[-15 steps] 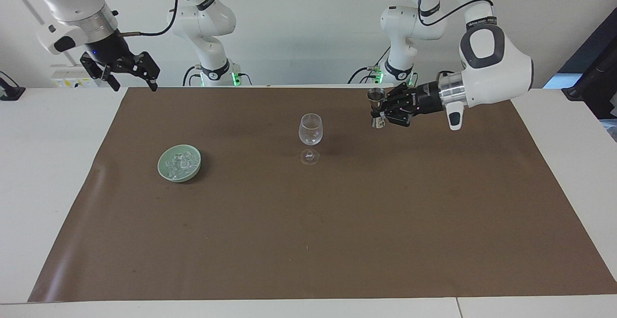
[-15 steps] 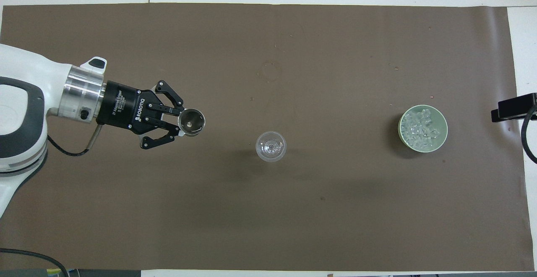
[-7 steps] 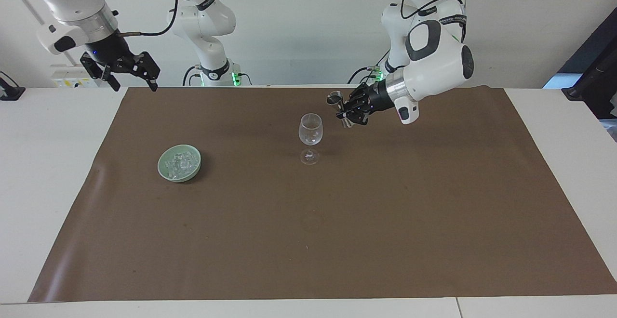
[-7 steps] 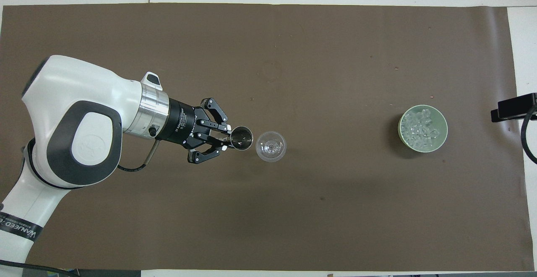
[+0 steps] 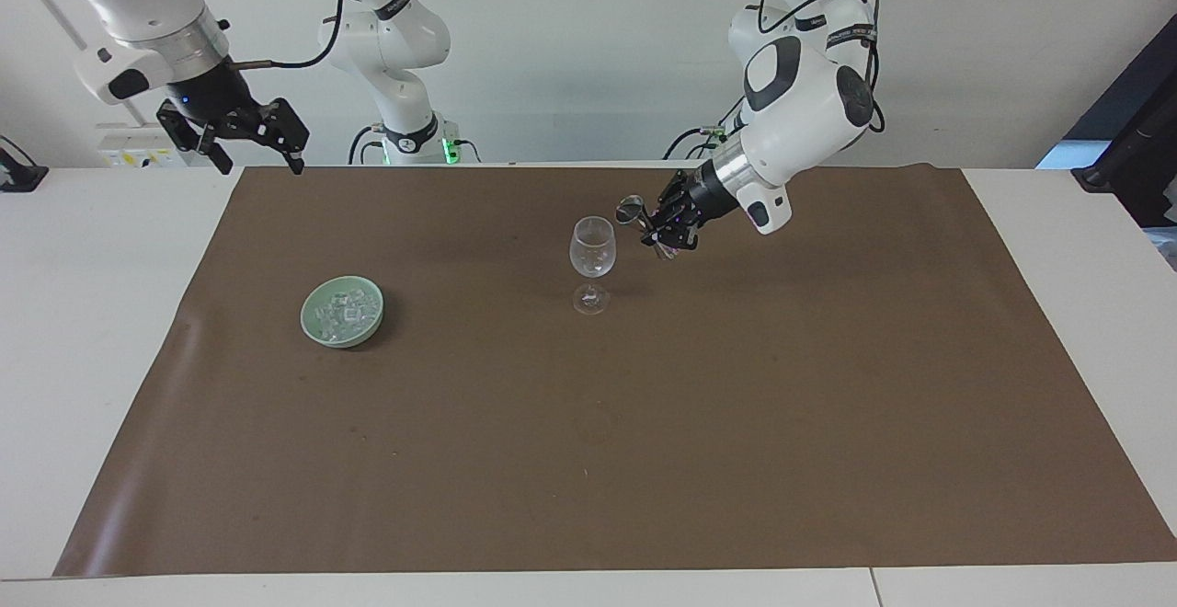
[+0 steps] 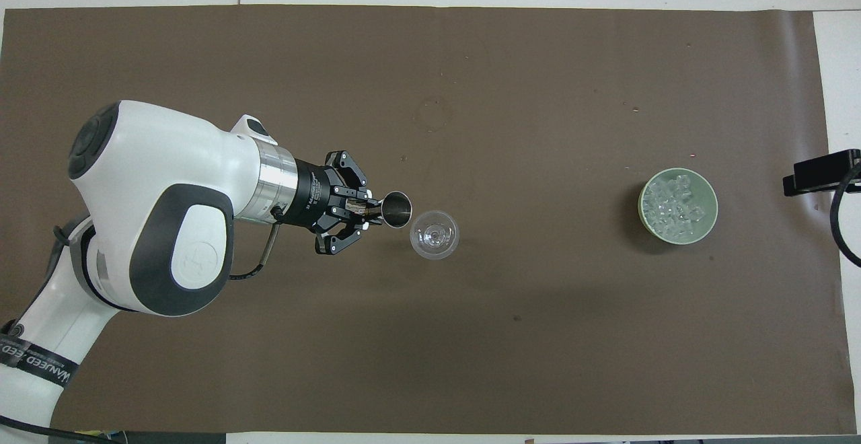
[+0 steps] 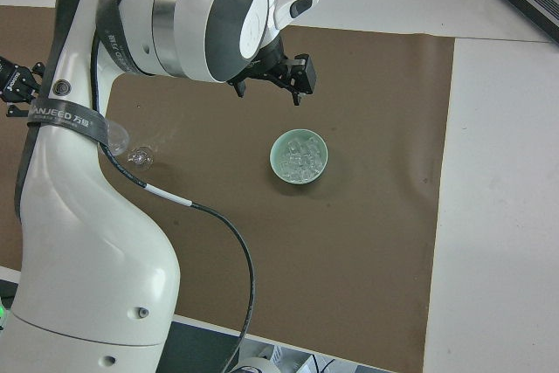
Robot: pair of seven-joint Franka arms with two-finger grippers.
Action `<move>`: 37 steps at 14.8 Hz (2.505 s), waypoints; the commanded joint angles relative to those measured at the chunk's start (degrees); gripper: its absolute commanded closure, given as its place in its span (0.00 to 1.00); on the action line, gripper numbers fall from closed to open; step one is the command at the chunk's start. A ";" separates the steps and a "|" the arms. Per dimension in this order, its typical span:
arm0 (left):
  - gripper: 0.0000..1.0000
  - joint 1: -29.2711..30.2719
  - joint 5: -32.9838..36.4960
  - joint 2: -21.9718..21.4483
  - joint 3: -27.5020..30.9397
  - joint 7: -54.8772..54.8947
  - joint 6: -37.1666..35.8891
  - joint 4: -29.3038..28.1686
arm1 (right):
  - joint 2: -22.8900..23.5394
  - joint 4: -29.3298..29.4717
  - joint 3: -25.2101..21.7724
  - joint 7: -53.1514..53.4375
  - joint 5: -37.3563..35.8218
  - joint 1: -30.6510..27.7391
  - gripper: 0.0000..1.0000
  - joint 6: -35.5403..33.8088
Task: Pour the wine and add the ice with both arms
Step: 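Tilt the metal cup over the clear cup with the left gripper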
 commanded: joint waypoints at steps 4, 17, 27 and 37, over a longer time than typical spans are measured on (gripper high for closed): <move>1.00 -5.40 9.17 -0.61 0.52 -5.54 3.33 -1.04 | -0.79 -0.99 0.30 -0.08 0.59 -0.27 0.00 0.07; 1.00 -11.20 31.49 0.18 -0.44 -17.67 4.21 1.24 | -0.88 -1.17 0.65 -0.26 0.59 0.69 0.00 0.60; 1.00 -15.70 51.10 0.10 -2.37 -29.98 2.46 2.56 | -1.06 -2.14 0.73 -0.35 4.02 1.05 0.00 1.21; 1.00 -17.19 59.46 -0.43 -3.43 -32.88 -0.01 3.09 | -1.76 -5.73 0.65 -5.00 4.02 1.14 0.00 5.95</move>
